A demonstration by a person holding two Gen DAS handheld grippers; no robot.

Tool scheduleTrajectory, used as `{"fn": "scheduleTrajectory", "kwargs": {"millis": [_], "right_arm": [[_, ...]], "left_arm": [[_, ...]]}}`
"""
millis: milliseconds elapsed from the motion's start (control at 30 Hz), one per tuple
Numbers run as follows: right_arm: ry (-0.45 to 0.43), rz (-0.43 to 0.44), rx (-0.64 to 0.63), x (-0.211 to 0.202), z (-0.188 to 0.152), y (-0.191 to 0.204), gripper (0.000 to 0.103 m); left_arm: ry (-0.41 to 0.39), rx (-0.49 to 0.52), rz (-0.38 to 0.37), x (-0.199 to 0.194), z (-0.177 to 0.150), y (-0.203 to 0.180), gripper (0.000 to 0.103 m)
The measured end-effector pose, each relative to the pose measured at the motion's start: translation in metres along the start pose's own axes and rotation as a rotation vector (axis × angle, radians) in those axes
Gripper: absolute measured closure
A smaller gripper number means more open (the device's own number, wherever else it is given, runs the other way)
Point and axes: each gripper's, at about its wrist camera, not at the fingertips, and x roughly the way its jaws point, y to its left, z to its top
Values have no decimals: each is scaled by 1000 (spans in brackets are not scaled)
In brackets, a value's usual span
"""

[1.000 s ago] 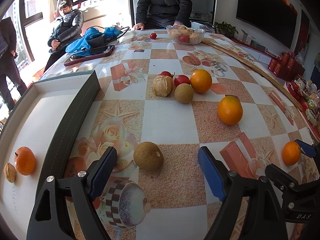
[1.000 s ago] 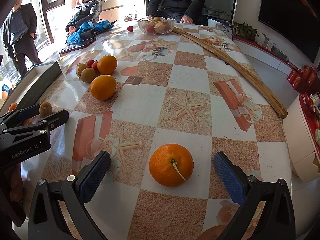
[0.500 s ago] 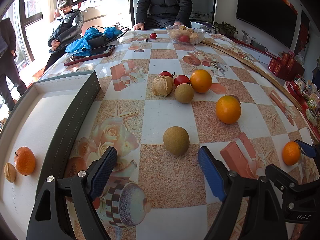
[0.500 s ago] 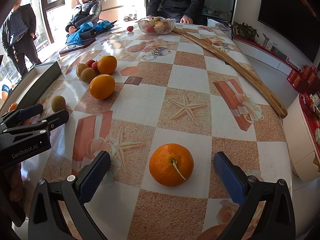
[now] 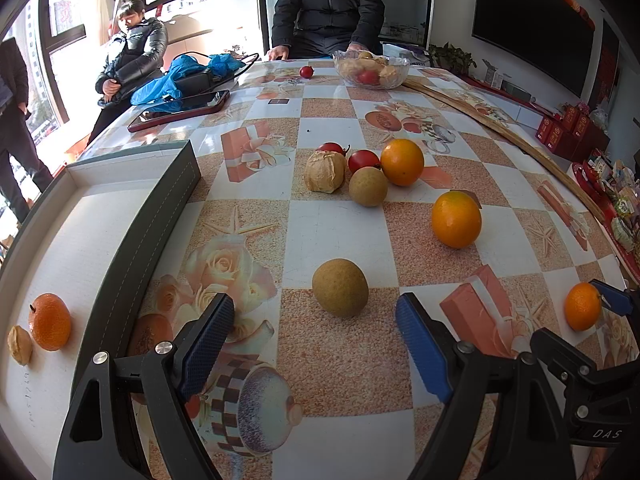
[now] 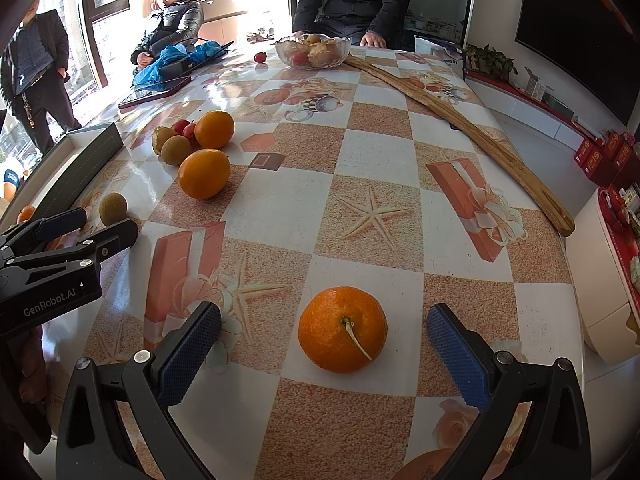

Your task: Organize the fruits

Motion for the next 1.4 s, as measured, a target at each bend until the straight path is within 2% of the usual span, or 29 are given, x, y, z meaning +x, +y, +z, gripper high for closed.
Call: {"fn": "scheduleTrajectory", "kwargs": {"millis": [433,733,833,900,933,967,1000,1067,1200,1300,1400], "right_arm": [[0,0,0,0,0,0,0],[0,0,-1,0,1,0,0],[3,0,-3,0,1,0,0],[8,-3,-5,-1,2,0,1],[2,-3,-1,-4,1,0,11],[-10,-6,0,-8,0,0,27],[-19,-3,-2,-11,-1,1,37],[-23,4,-10,-16,-3,4,66],[-7,53,23,-21,-5,-2,66],[25,155,120,-23,-4,-19,66],[51,191,184,-26,-2,-30,66]], "left_arm": [[-1,-2,1,-1,-1,0,18],[-3,-11,-1,-2,5,-1,49],[8,4,-10,-1,10,-7,73],[21,10,-12,-3,9,-8,74],[27,5,-20,-4,8,-7,74],[30,-3,-29,-7,6,-5,74],[34,-12,-35,-9,4,-3,74],[48,-28,-53,-13,1,0,74],[56,-48,-90,-28,-4,7,74],[31,-41,-100,-43,-6,11,74],[10,-46,-115,-58,-7,16,74]]}}
